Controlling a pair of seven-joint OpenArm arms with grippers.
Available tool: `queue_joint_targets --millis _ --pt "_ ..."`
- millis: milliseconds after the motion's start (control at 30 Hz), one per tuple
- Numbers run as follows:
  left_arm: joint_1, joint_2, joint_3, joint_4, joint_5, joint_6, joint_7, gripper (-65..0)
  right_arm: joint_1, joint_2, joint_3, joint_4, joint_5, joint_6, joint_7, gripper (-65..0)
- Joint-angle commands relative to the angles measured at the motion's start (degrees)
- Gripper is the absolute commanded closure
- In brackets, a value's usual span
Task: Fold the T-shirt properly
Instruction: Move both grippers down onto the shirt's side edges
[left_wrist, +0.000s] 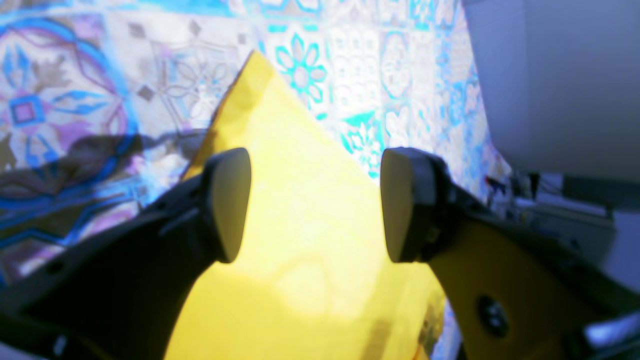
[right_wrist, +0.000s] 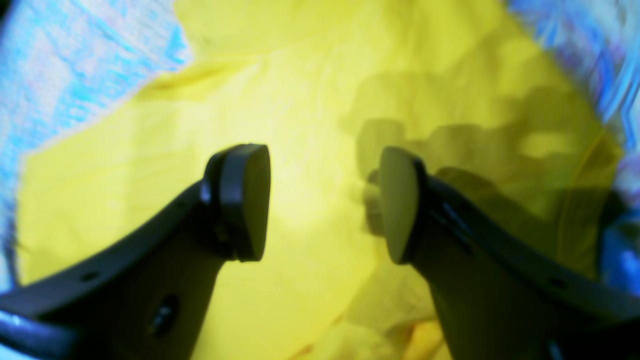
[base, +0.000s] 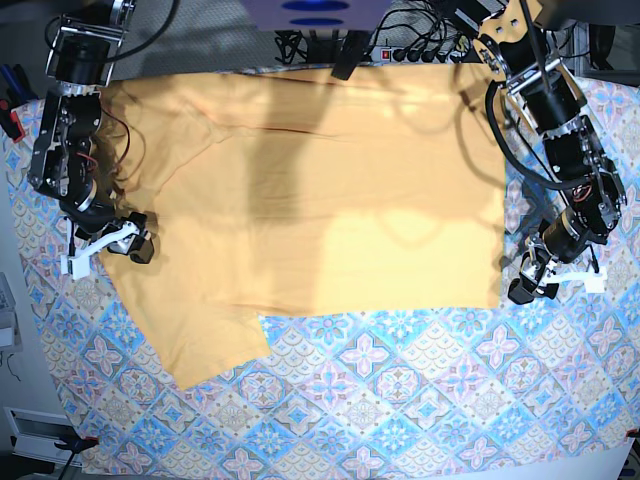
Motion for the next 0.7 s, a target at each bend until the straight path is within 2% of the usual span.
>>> queue_joint_targets --millis 0,167,433,667 --pt "-2.38 -1.09 -0.05 -0.41 -0.06 -0.34 -1.31 -39.8 1.32 0.68 -0.40 0.89 -0.95 0.17 0.91 -33.3" --pt "-5.72 -1.17 2.06 -5.86 3.54 -0.34 -5.88 -39.8 3.70 0.68 -2.34 0.45 -3.77 0.17 1.00 -32.6" --pt "-10.91 -1.26 2.58 -16.41 10.22 -0.51 -11.85 -39.7 5.37 0.68 -2.43 0.45 -3.86 0.17 1.00 -21.6" --pt "-14.43 -1.17 2.67 -23.09 15.06 -0.60 -14.93 -39.7 5.28 0.68 -2.43 0.45 -3.86 0.17 1.00 -21.7"
